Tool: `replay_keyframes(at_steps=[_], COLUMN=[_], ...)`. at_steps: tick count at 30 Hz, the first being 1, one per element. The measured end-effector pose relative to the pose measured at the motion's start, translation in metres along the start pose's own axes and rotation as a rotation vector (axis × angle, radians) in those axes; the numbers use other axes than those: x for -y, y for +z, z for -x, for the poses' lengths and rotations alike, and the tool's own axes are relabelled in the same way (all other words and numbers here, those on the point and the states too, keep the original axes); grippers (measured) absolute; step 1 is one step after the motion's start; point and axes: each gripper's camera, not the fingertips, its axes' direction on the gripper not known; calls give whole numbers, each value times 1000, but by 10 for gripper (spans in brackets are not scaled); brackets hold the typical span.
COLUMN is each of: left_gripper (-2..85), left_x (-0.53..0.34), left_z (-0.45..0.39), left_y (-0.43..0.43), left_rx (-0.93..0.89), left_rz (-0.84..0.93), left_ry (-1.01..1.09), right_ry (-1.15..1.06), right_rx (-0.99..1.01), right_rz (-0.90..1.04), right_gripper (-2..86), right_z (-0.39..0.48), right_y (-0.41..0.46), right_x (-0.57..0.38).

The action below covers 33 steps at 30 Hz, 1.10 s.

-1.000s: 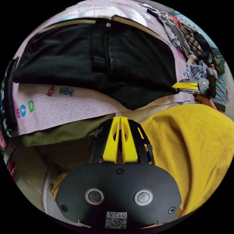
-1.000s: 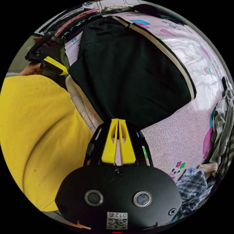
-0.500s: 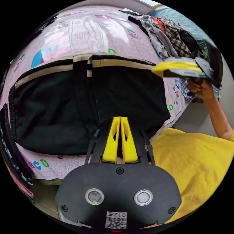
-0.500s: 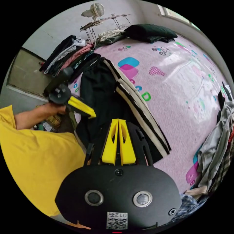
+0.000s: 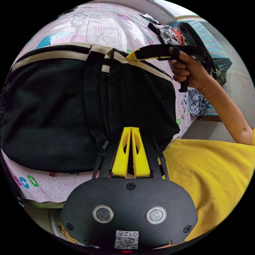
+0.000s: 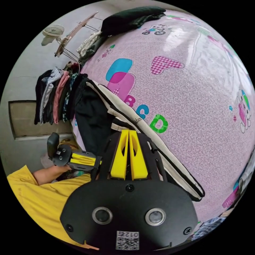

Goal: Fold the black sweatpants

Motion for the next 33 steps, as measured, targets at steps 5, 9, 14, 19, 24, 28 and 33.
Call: replay_keyframes(at_steps=[5, 9, 14, 19, 24, 28, 33], left_gripper=[7, 12, 35, 70, 122, 157, 166], left_x=[-11, -2, 0, -16, -44, -66, -91], left_z=[-60, -123, -216, -300, -381, -439, -507], left_y=[-32, -22, 4, 29, 58, 66, 88], left_rx=[65, 66, 89, 156, 300, 470, 721], left_rz=[-94, -55, 0, 32, 45, 17, 20], left_ry=[117, 181, 281, 365, 427, 494, 582], right_ry=[115, 316, 468, 534, 638, 728, 790], right_rx=[27, 175, 361, 521, 611, 717, 783], right_rz=[-209, -286, -231, -183, -155, -179, -186], right_gripper=[9, 40, 76, 94, 46, 32, 28], right_z=[-50, -109, -137, -146, -158, -160, -151], right_y=[-106, -154, -134, -119, -132, -161, -190], right_x=[-92, -203, -294, -322, -326, -343, -349])
